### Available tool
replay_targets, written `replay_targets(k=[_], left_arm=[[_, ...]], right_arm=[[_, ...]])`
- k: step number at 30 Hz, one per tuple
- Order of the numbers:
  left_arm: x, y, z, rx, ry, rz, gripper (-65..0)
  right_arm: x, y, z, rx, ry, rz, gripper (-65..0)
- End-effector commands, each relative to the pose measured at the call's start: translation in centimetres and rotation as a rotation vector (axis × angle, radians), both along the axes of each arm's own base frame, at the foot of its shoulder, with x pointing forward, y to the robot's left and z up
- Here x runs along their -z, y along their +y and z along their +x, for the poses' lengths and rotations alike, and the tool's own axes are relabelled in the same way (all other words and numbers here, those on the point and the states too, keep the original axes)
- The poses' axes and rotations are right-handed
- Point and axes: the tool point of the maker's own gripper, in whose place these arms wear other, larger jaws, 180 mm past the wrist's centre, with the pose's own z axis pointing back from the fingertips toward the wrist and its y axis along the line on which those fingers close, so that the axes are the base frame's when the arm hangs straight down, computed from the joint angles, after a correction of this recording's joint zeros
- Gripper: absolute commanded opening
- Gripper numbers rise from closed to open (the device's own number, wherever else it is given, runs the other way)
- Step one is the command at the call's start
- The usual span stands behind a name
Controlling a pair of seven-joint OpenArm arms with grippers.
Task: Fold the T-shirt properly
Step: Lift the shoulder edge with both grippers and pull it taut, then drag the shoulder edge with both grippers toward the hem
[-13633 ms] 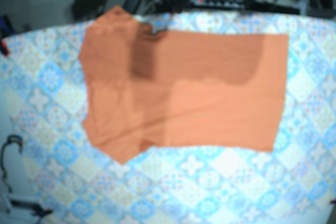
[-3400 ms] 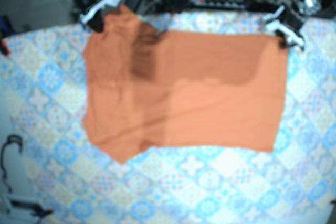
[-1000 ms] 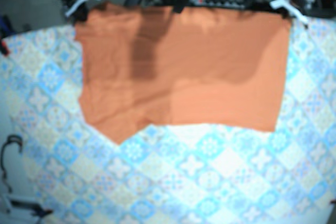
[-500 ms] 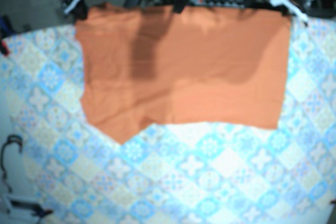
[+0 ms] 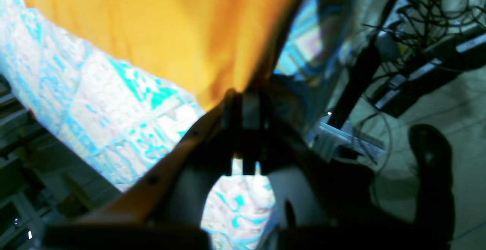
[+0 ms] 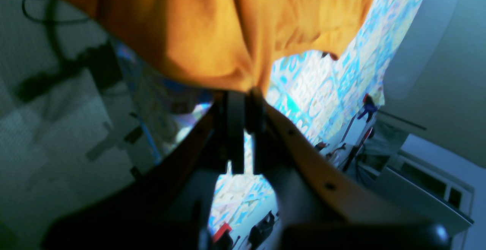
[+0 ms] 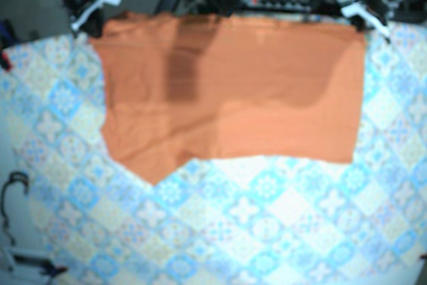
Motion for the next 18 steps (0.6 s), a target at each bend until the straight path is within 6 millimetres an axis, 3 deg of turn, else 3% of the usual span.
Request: replay_targets(k=[1, 7, 18], left_arm=[[-0.8, 0.8, 0.7, 0.001, -0.025, 0.019, -65.0], [-1.6, 2.1, 1.7, -0.065, -0.078, 0.031, -65.0], [-2.2, 2.2, 3.7, -0.069, -0.126, 0.033, -65.0]], right_arm=[[-0.6, -0.1, 0.4, -0.008, -0.013, -0.003, -65.0], [-1.0, 0.4, 2.8, -0.008, -0.045, 0.005, -65.0], [-1.6, 0.4, 6.1, -0.009, -0.083, 0.003, -65.0]])
